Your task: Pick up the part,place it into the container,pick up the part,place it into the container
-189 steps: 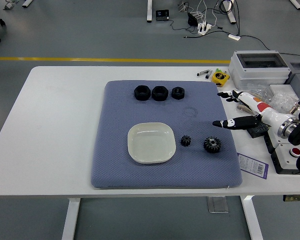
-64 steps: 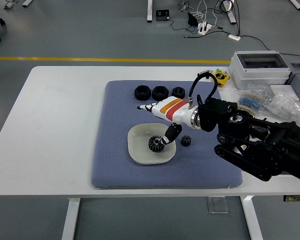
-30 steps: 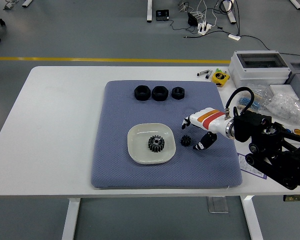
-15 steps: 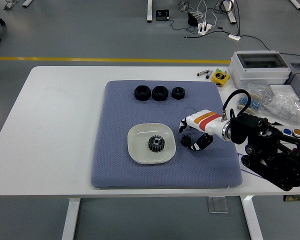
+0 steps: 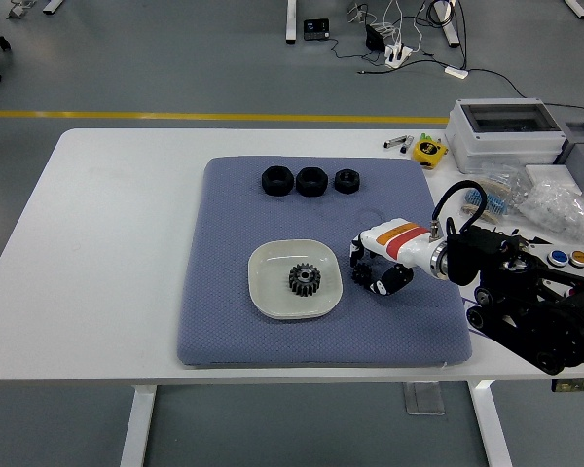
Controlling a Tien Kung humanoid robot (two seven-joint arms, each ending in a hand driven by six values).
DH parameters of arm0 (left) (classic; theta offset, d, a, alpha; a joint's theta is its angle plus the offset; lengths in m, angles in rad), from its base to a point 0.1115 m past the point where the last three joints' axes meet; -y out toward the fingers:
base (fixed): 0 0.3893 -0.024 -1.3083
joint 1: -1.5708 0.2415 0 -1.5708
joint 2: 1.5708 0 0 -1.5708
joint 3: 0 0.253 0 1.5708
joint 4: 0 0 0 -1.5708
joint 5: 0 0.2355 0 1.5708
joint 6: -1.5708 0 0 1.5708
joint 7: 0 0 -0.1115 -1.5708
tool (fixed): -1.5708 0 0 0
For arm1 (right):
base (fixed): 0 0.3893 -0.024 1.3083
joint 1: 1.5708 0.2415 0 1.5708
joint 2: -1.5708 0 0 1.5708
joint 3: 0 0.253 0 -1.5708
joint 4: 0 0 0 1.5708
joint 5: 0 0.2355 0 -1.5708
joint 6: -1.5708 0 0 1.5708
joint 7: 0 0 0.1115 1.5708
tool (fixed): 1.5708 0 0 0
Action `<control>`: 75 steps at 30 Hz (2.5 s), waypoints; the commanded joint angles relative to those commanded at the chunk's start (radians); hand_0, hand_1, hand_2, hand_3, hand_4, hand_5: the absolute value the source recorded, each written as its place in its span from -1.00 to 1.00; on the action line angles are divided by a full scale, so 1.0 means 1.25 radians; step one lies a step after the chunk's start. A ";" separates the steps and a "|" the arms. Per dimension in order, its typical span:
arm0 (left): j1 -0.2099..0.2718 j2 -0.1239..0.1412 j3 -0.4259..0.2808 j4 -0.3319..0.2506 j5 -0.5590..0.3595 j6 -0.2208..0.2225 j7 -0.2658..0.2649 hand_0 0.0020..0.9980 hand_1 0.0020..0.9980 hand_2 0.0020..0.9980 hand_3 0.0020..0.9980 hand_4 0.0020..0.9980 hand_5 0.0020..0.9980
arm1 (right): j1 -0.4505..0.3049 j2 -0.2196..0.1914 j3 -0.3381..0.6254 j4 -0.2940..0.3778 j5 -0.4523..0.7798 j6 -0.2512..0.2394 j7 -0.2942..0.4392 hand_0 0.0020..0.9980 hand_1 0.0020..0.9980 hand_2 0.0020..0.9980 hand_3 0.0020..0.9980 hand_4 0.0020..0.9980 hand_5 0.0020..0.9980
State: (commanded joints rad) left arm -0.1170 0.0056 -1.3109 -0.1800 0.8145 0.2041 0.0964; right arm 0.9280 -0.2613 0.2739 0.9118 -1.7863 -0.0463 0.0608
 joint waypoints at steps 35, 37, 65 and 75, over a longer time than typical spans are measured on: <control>0.002 0.000 -0.009 0.000 0.009 -0.001 0.002 0.43 0.28 0.36 0.16 0.25 0.51 | 0.025 0.016 0.066 0.148 -0.062 0.002 -0.028 -0.47 -0.18 -0.07 -0.11 -0.04 -1.00; 0.002 0.000 -0.009 0.000 0.010 -0.001 0.002 0.43 0.28 0.36 0.16 0.25 0.51 | 0.029 0.029 0.056 0.148 -0.069 0.016 -0.041 0.04 0.30 0.54 0.71 0.99 -0.68; 0.001 0.004 -0.016 0.000 0.017 -0.004 0.000 0.43 0.28 0.35 0.16 0.25 0.50 | 0.040 0.030 0.108 0.164 -0.080 0.000 -0.056 0.09 0.32 0.57 0.71 1.00 -0.64; -0.011 0.002 -0.015 0.000 0.007 -0.004 -0.005 0.43 0.28 0.36 0.16 0.25 0.50 | 0.024 -0.004 0.264 0.178 0.133 -0.039 -0.044 0.19 0.36 0.57 0.73 0.96 -0.56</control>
State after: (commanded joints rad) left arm -0.1313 0.0078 -1.3298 -0.1800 0.8238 0.1993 0.0903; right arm 0.9578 -0.2661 0.6045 1.1337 -1.6205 -0.0952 0.0058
